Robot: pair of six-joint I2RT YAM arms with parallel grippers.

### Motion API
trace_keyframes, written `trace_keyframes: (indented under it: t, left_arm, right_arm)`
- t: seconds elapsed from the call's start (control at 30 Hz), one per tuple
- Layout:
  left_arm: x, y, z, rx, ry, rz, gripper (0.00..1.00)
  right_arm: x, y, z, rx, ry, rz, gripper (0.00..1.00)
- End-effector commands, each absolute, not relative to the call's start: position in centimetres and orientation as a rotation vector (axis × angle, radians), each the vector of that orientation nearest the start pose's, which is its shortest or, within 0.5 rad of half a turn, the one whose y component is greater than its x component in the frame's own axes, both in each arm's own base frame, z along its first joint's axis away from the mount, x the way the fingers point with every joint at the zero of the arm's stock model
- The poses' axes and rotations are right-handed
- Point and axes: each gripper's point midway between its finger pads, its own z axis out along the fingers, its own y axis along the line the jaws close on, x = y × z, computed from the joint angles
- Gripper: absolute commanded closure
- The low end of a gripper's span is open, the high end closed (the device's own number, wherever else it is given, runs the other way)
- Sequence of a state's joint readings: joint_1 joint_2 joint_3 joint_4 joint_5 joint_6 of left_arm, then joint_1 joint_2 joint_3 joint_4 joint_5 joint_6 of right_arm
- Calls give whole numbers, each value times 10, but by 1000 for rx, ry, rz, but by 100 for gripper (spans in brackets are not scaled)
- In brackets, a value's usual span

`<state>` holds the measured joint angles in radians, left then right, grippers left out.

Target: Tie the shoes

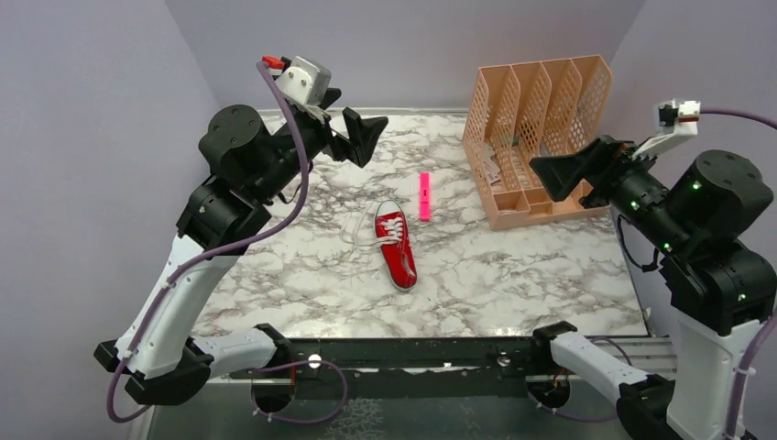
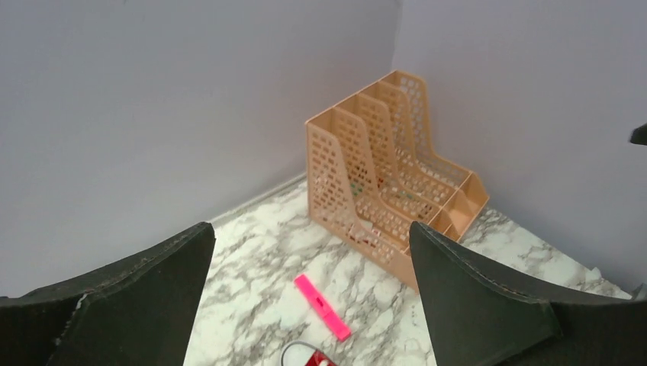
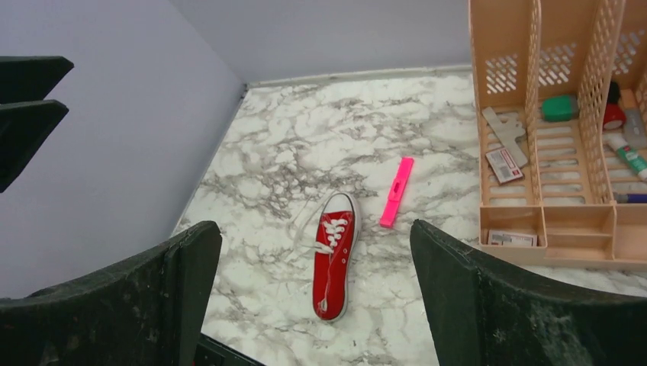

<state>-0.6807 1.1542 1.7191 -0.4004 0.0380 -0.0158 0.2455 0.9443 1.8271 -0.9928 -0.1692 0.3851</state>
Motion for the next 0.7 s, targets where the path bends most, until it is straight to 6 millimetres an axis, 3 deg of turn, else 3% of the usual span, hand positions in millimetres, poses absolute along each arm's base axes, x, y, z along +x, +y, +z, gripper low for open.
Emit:
trace_keyframes:
  t: [0.0, 0.13, 0.33, 0.5, 0.67]
  left_arm:
    - [277, -203, 496, 407, 1497, -595, 2]
    - [297, -191, 448, 323, 1654, -587, 2]
    - [314, -184, 360, 223, 1925, -640, 2]
    - [308, -183, 287, 90, 2160, -746, 2]
    - [281, -187, 221, -39, 2381, -867, 2]
  right_arm:
    - [213, 100, 465, 23, 1790, 575, 0]
    - [224, 113, 435, 14, 1877, 555, 0]
    - [234, 137, 369, -18, 2021, 536, 0]
    - [237, 171, 296, -137, 2195, 565, 0]
    - [238, 216, 213, -371, 2403, 643, 5]
